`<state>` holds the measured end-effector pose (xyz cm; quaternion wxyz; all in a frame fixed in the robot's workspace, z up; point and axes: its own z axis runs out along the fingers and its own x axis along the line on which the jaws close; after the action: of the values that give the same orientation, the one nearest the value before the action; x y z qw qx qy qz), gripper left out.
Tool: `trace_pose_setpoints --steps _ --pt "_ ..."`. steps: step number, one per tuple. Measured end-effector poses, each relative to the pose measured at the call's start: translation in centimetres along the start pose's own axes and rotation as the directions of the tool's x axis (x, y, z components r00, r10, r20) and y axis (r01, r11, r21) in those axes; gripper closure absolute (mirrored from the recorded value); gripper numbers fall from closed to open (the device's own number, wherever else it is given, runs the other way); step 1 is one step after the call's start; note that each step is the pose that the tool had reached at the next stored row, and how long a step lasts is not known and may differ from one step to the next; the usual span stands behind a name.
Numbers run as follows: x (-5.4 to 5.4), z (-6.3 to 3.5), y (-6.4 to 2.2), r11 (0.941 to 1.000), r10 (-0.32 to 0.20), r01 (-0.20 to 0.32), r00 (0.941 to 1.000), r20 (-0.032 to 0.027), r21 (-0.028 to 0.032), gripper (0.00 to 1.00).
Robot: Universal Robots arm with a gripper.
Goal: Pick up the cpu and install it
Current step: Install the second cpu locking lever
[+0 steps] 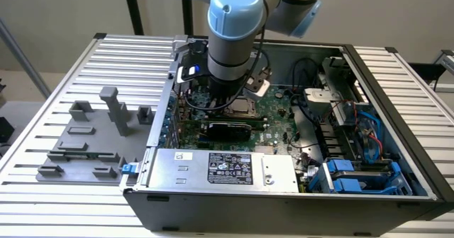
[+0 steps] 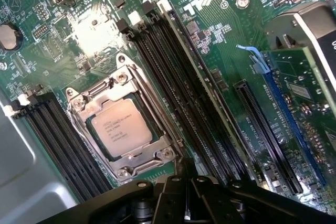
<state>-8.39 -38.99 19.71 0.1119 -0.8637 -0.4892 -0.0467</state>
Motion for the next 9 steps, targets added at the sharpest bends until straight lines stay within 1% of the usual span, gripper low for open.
trace_pose_setpoints --steps 3,4,5,7,9 --pt "0.09 0.12 -0.09 1.0 0.0 0.0 1.0 0.001 -0.0003 0.89" --pt "0.12 0.15 -0.11 1.0 0.0 0.0 1.0 0.0024 -0.0014 0.89" --pt "0.15 0.17 -0.14 1.0 0.0 0.0 1.0 0.0056 -0.0033 0.89" --pt "0.2 0.19 -0.18 1.0 0.0 0.0 0.9999 0.0149 -0.0089 0.89" --pt "0.22 0.19 -0.19 0.9999 0.001 -0.001 0.9998 0.022 -0.0132 0.89"
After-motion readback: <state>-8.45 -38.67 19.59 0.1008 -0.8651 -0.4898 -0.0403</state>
